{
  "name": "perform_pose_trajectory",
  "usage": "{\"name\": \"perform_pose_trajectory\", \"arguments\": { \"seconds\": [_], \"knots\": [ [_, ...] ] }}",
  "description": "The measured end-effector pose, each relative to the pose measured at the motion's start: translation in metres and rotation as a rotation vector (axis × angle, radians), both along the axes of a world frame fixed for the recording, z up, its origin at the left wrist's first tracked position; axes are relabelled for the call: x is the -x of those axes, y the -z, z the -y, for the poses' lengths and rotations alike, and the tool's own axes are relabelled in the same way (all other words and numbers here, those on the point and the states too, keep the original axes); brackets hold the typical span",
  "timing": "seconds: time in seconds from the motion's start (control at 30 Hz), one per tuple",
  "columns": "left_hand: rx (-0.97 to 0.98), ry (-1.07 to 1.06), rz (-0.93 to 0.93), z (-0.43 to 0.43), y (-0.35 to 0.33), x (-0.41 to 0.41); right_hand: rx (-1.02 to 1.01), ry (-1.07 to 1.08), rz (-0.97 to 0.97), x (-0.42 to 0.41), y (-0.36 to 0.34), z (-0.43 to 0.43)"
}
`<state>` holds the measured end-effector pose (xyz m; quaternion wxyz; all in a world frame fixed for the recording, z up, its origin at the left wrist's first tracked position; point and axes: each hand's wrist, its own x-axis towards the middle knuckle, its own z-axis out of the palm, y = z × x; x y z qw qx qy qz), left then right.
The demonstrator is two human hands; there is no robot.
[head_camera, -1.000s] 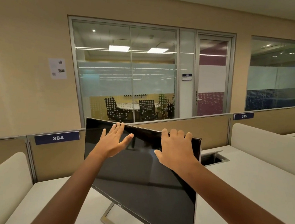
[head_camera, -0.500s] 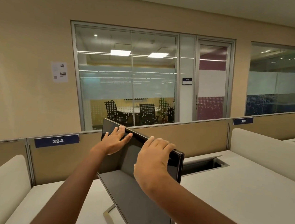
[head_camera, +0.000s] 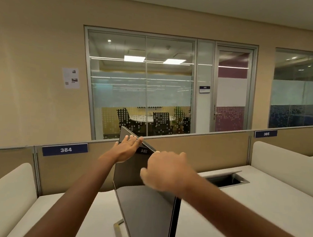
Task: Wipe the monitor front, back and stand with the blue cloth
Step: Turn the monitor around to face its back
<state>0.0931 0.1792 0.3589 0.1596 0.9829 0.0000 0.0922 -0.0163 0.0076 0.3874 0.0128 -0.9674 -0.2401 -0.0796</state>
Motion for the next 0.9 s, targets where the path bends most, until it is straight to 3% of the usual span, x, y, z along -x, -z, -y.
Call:
{"name": "perform_pose_trajectory", "arguments": {
  "seconds": [0.1,0.33,0.47,0.7,0.9],
  "knots": [
    [0.038,-0.017,-0.003,0.009,-0.003,-0.001,-0.228,-0.136,-0.201,-0.022,-0.026,0.019],
    [-0.005,-0.071,-0.111,0.029,-0.013,0.0,-0.405,-0.354,-0.066,-0.117,-0.022,0.017],
    [-0.015,-0.081,-0.182,0.04,-0.019,0.005,-0.352,-0.449,-0.046,-0.155,-0.005,-0.004],
    [0.072,-0.118,-0.113,0.052,-0.015,0.013,-0.329,-0.585,-0.14,-0.201,0.015,-0.044],
    [0.171,-0.127,-0.111,0.06,-0.017,0.022,-0.268,-0.603,0.025,-0.23,0.031,-0.063]
  ]
}}
